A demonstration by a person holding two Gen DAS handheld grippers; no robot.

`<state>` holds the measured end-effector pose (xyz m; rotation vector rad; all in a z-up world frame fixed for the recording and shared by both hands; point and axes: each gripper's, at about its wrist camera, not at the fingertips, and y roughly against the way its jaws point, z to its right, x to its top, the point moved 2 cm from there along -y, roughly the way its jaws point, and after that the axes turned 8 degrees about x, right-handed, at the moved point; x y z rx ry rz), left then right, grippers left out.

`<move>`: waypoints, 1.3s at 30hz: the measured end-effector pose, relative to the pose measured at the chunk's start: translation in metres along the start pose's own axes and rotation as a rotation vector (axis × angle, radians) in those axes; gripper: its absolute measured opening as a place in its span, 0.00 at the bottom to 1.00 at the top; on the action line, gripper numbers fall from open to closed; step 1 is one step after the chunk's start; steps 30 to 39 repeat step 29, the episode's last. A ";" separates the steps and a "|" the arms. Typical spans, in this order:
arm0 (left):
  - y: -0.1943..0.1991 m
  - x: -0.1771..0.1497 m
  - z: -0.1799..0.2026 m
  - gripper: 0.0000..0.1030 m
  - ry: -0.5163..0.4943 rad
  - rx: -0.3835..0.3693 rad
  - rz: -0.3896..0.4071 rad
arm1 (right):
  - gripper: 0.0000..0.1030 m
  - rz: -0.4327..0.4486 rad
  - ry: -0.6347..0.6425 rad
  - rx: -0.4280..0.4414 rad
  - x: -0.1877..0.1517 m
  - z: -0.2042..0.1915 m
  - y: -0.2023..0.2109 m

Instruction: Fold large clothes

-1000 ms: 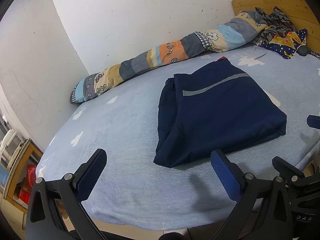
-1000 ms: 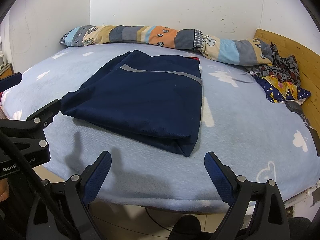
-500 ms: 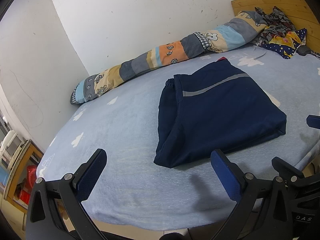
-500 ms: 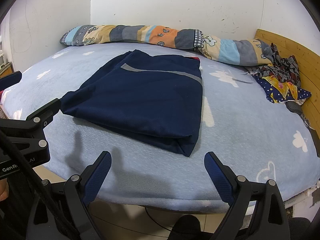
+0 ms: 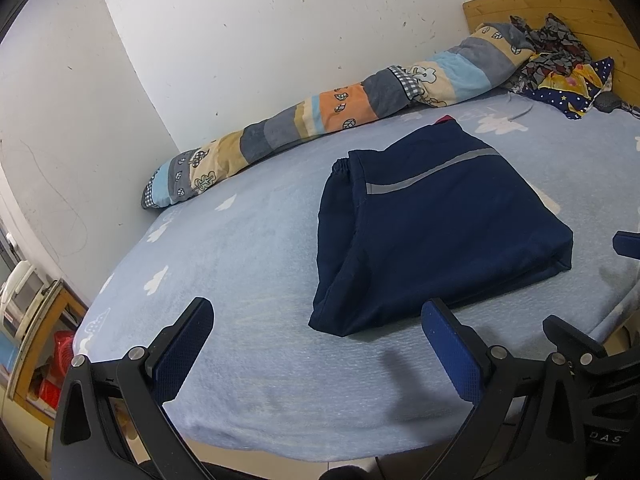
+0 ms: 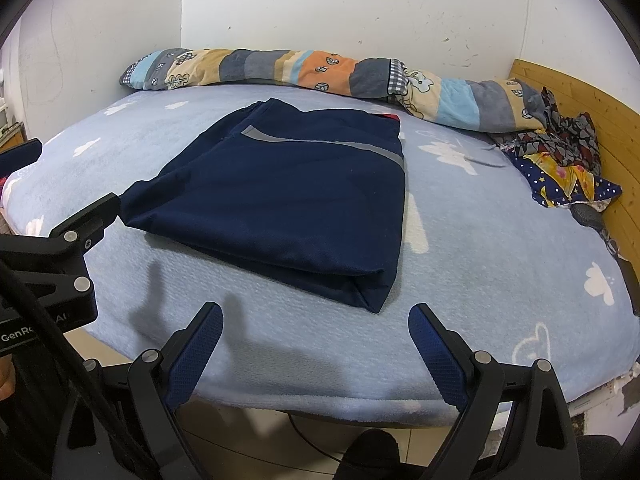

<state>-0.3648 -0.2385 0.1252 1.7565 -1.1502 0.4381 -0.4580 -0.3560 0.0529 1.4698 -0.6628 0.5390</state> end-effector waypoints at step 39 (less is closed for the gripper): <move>0.000 0.002 -0.007 1.00 0.058 -0.076 -0.030 | 0.93 0.002 -0.025 0.014 0.001 0.010 0.001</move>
